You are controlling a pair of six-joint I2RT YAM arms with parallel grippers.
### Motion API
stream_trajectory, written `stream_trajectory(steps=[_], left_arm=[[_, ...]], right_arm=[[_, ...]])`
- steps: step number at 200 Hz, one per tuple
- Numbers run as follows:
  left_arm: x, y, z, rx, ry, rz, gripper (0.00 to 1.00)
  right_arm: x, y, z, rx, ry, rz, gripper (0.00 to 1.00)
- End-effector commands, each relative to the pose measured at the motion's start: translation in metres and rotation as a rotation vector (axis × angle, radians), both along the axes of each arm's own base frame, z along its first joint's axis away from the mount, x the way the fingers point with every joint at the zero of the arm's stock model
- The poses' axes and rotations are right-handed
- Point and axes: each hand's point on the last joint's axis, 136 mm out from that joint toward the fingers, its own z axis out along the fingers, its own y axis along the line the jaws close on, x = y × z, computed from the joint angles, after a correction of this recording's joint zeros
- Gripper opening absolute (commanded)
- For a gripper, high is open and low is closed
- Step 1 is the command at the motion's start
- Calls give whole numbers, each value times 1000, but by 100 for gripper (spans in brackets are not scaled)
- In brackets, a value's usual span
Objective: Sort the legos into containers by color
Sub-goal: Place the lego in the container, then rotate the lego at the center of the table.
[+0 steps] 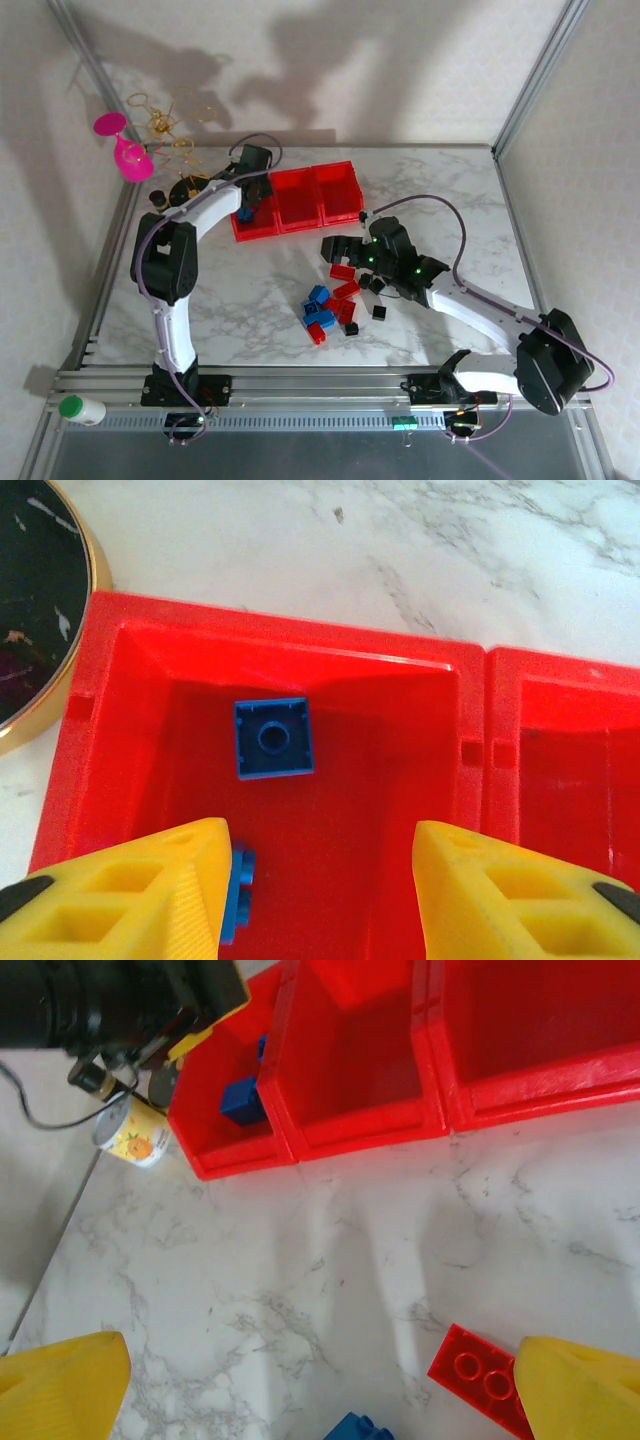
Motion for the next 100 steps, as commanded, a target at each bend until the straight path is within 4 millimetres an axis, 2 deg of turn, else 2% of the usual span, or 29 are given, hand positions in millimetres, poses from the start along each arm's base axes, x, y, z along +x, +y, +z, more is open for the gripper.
stream_trajectory(steps=[1, 10, 39, 100], left_arm=[[-13, -16, 45, -96, -79, -48, 51], [-21, -23, 51, -114, -87, -71, 51], [-52, -37, 61, -135, -93, -121, 51], [-130, -80, 62, -161, -68, -253, 52]], right_arm=[[2, -9, 6, 9, -3, -30, 99], [7, -18, 3, 12, 10, -57, 99], [2, -25, -3, 0, 29, -69, 99], [-18, -37, -20, -19, 94, -61, 99]])
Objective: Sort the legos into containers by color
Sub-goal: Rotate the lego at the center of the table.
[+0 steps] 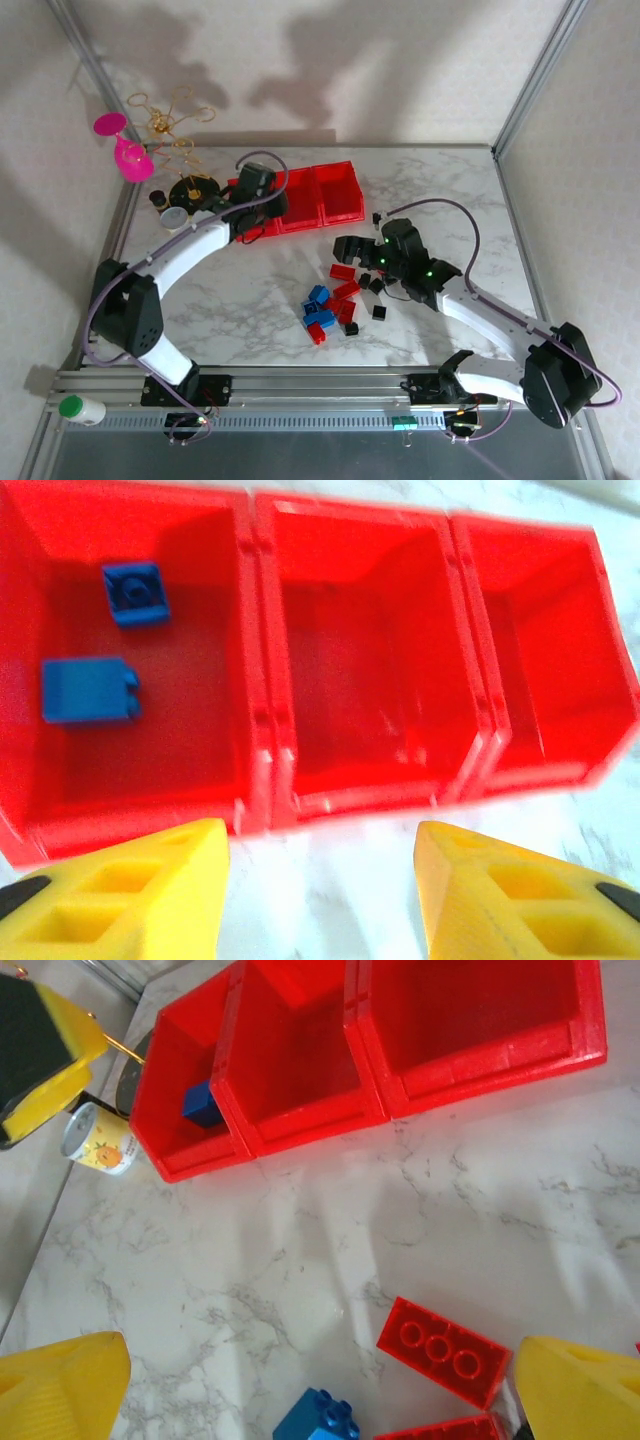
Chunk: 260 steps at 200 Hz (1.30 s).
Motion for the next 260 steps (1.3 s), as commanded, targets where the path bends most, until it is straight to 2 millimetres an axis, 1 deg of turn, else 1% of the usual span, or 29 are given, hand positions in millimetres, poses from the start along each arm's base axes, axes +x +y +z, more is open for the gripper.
stream_trajectory(steps=[1, 29, 44, 66, 82, 102, 117, 138, 159, 177, 209, 235, 260], left_arm=[[-30, -11, -1, -26, 23, -30, 52], [-66, -27, -11, -59, 63, -79, 53], [-85, -38, -18, -56, 88, -114, 55], [-113, -56, -32, -46, 149, -191, 58], [-130, -67, -45, -29, 186, -234, 59], [-143, -83, -56, 1, 210, -293, 60], [-151, -92, -64, 17, 234, -320, 60], [-162, -105, -70, 30, 256, -376, 60], [-169, -112, -77, 61, 263, -412, 61], [-169, -115, -86, 89, 283, -435, 61], [-162, -121, -98, 130, 293, -446, 61], [-156, -122, -110, 187, 312, -448, 62], [-155, -127, -120, 197, 329, -466, 62]], right_arm=[[-13, -10, -12, -7, 48, -8, 99], [-29, -20, -28, -21, 98, -10, 99], [-39, -25, -34, -15, 118, -6, 99], [-51, -33, -44, -29, 163, -13, 99], [-57, -39, -48, -39, 180, -23, 99], [-62, -48, -49, -46, 184, -51, 99], [-64, -52, -46, -32, 173, -62, 99], [-68, -56, -47, -29, 176, -78, 99], [-69, -59, -49, -36, 181, -86, 99], [-68, -59, -47, -33, 171, -85, 99], [-67, -58, -42, -29, 160, -84, 99], [-67, -59, -45, -35, 166, -90, 99], [-68, -59, -46, -32, 170, -89, 99]])
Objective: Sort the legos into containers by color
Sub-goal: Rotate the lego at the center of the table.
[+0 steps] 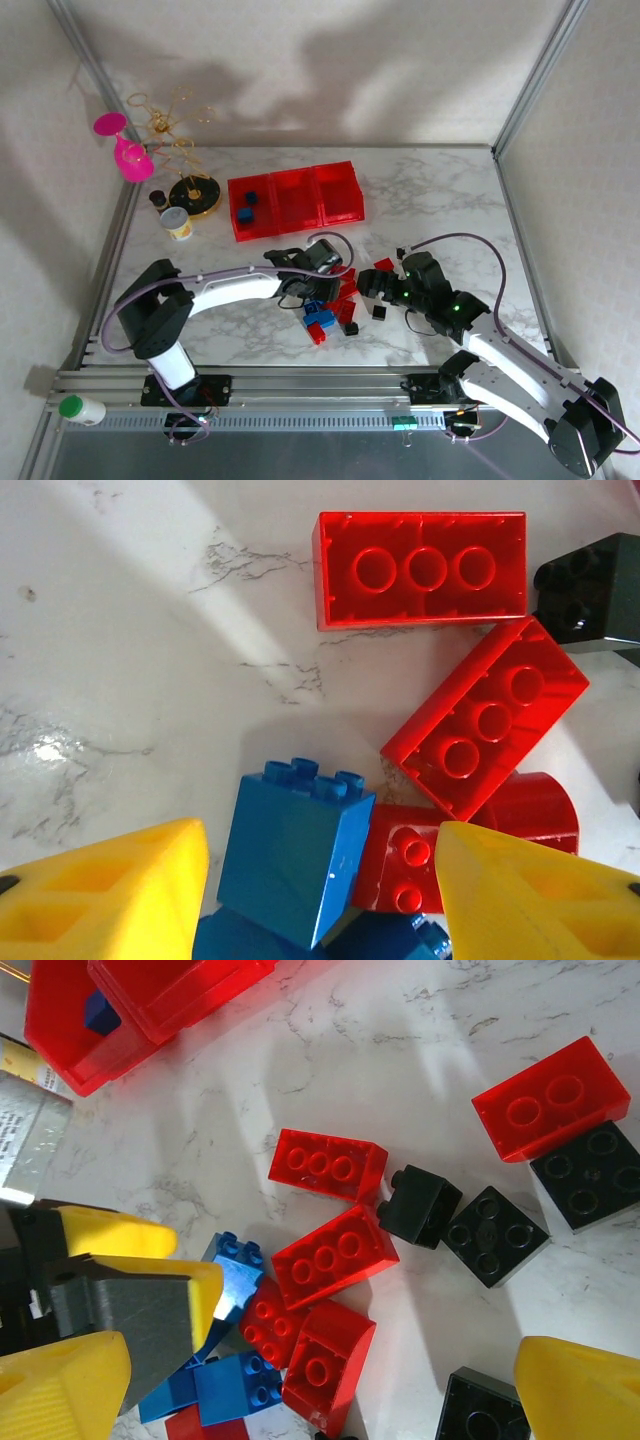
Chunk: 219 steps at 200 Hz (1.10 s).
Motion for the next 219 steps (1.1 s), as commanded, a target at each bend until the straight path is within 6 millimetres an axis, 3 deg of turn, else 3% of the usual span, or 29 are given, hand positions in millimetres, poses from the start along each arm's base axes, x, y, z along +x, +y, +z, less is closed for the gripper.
stream_trajectory(steps=[1, 49, 108, 156, 219], left_arm=[[2, -1, -5, 41, 3, -30, 62], [12, 14, -23, 64, 26, 17, 62], [19, 57, -29, 84, 45, 113, 61], [11, 33, -17, 0, 64, 83, 64], [6, 44, -30, 50, 67, 131, 60]], right_arm=[[0, -5, -2, -2, 7, -27, 99], [0, -5, -3, -1, 5, -30, 99], [3, -3, -2, 2, -1, -29, 99], [6, 0, -2, 2, -2, -25, 99], [5, -1, -7, -3, 6, -24, 99]])
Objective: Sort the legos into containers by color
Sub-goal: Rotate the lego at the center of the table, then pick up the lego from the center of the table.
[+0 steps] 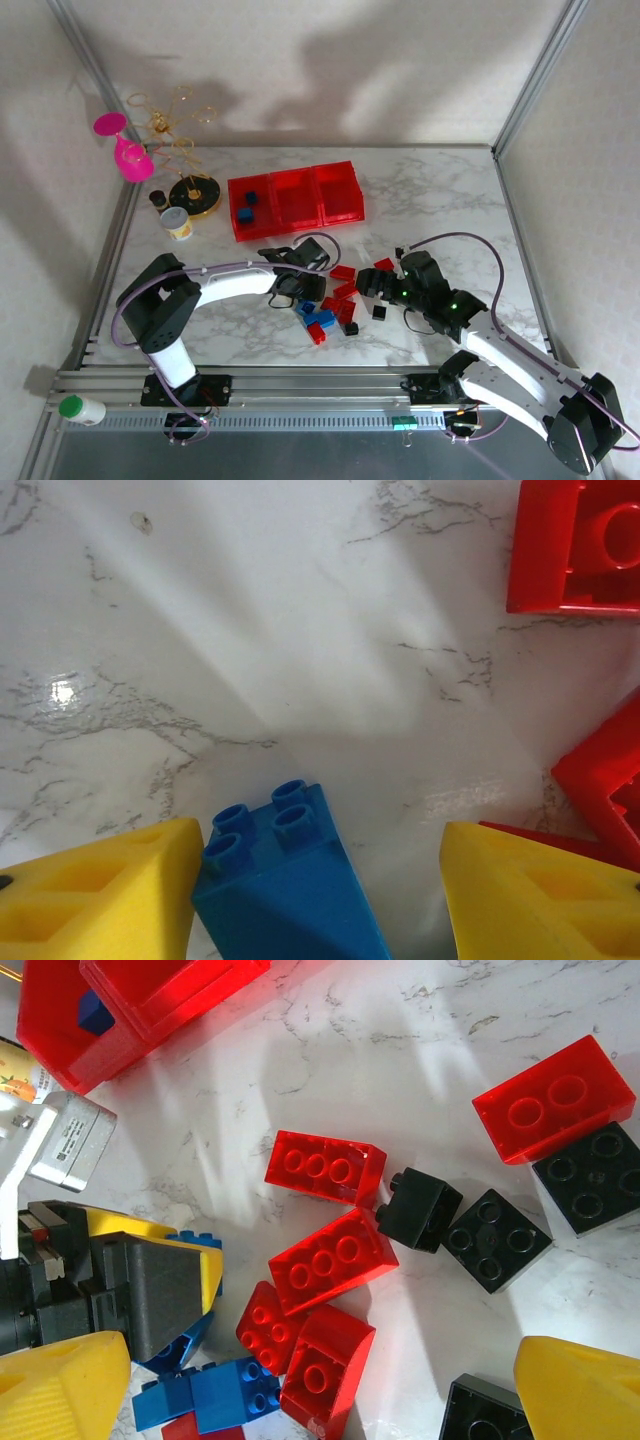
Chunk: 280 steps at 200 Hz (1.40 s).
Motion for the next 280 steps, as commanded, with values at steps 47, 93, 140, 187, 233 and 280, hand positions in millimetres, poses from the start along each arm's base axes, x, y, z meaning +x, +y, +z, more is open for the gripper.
stream_trajectory(steps=[47, 93, 140, 187, 233, 280], left_arm=[[3, 9, 2, 28, -30, 47, 52], [3, 10, 2, 29, -33, 54, 45], [5, 12, 6, 33, -48, 65, 41], [15, 10, 26, 4, -98, 89, 38], [37, 27, 59, -9, -178, 153, 35], [96, 74, 117, 34, -337, 297, 36]], right_arm=[[2, -2, -2, 6, -3, -17, 99], [2, -2, 0, 9, -5, -16, 99], [2, -1, 0, 12, -7, -16, 99], [4, 3, 10, 33, -31, -3, 99], [11, 17, 31, 85, -95, 46, 99], [26, 43, 60, 150, -169, 122, 99]])
